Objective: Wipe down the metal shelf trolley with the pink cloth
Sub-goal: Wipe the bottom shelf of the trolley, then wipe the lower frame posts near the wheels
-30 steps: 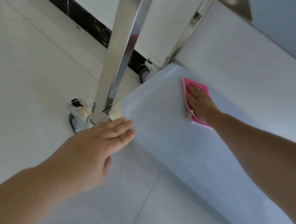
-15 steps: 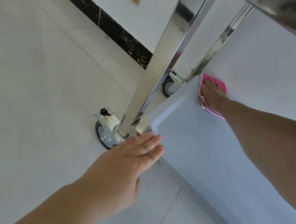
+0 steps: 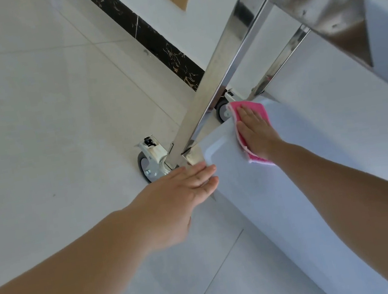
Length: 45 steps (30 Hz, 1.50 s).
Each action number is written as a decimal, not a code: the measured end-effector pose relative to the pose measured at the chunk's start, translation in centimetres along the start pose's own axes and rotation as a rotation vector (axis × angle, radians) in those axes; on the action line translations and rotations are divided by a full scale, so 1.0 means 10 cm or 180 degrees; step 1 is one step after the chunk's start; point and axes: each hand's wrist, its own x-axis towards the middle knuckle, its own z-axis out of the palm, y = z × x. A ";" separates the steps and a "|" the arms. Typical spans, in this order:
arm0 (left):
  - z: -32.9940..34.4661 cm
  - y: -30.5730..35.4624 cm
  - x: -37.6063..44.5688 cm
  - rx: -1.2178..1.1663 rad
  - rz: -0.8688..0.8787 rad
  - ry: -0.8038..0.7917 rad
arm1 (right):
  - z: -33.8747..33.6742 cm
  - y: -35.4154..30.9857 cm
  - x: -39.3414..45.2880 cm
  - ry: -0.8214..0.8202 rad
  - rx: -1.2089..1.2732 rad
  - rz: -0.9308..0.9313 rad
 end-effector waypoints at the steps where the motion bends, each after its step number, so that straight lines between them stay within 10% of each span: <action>1: -0.03 0.01 -0.01 0.0114 0.0025 -0.0029 | -0.02 -0.09 -0.07 0.0065 -0.0073 -0.0130; 20: -0.24 -0.11 -1.07 0.0452 -0.0286 -0.0378 | -0.34 -1.20 -1.07 0.0485 0.1084 -0.0849; 34: -0.43 0.37 -0.59 -0.1481 -0.0878 0.1022 | -0.92 -1.72 -1.44 0.0943 0.3637 -0.0294; 45: -0.32 0.04 -0.60 -0.1416 -0.1153 0.1460 | -0.82 -1.60 -1.50 0.0453 0.2578 0.0096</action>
